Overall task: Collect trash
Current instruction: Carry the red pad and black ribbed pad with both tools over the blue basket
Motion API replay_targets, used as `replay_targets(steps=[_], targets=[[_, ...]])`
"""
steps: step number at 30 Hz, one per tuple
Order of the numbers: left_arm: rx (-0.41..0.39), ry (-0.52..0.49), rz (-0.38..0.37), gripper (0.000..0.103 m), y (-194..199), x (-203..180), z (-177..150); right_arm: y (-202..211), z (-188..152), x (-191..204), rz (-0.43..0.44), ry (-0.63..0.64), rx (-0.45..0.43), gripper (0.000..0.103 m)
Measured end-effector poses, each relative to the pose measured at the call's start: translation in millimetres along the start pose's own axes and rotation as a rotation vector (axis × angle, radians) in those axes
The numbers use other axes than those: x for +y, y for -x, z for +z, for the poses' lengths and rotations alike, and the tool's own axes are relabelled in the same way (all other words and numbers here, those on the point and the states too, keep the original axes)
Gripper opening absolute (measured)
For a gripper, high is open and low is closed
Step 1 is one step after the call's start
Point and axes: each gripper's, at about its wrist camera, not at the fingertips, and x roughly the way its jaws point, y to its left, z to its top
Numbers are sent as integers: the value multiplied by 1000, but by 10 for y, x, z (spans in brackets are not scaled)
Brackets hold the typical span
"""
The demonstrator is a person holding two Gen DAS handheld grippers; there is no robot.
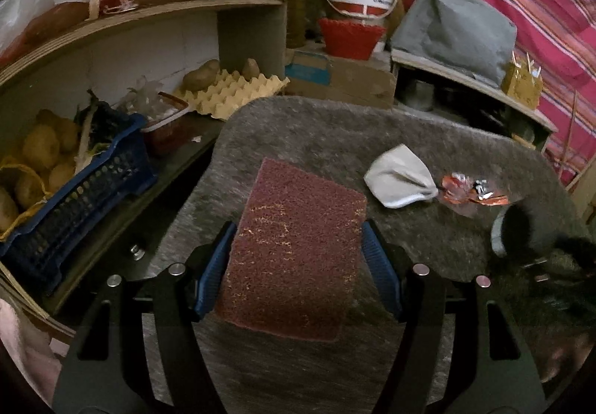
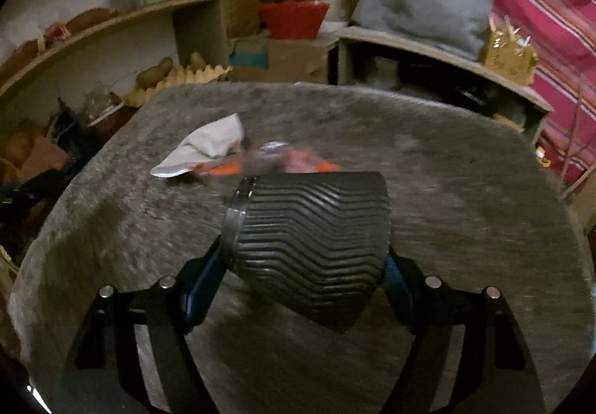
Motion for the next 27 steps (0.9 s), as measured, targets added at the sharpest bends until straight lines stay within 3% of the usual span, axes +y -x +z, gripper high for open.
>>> replay_targets(steps=[6,14,23,27], targets=[[-10,-79,-20,66,70,-421,-90,490,-71,-611,-84,8,-52,76],[-31,-97,-108,66,247,-980,-80,947,-176,-1545,-140,-100,-84,76],[-120,-160,-146,66,684,-1656,12,1331,-391,-2350,-210,-194,-117,76],[-136,-176,-195,66,823,-2039,31,1488,-532,-2757,-238,-240,-114,76]])
